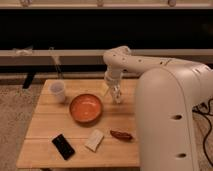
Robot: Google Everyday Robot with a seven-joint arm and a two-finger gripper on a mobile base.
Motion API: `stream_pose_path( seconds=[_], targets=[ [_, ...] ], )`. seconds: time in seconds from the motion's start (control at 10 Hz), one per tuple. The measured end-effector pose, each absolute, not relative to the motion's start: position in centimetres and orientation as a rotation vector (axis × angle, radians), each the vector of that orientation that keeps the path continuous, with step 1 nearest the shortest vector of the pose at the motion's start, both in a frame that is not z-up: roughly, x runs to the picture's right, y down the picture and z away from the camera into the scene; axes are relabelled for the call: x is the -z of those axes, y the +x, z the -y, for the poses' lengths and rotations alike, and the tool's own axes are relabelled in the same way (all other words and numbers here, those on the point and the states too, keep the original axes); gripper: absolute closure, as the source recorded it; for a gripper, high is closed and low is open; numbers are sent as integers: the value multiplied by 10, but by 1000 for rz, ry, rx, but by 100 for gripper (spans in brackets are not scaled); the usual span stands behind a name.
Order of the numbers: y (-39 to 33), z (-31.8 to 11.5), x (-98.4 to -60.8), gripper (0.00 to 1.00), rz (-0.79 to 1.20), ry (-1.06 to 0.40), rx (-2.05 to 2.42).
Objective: Knock the bottle over
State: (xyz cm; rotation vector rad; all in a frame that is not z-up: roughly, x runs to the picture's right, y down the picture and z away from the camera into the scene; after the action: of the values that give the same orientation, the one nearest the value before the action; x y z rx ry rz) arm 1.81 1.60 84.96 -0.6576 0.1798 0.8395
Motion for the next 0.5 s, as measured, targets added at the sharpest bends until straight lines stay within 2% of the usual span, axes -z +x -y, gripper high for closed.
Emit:
stream_pose_path(
  seconds=[0.5],
  targets=[
    [-92,-79,-780,20,-159,-745,-731]
  ],
)
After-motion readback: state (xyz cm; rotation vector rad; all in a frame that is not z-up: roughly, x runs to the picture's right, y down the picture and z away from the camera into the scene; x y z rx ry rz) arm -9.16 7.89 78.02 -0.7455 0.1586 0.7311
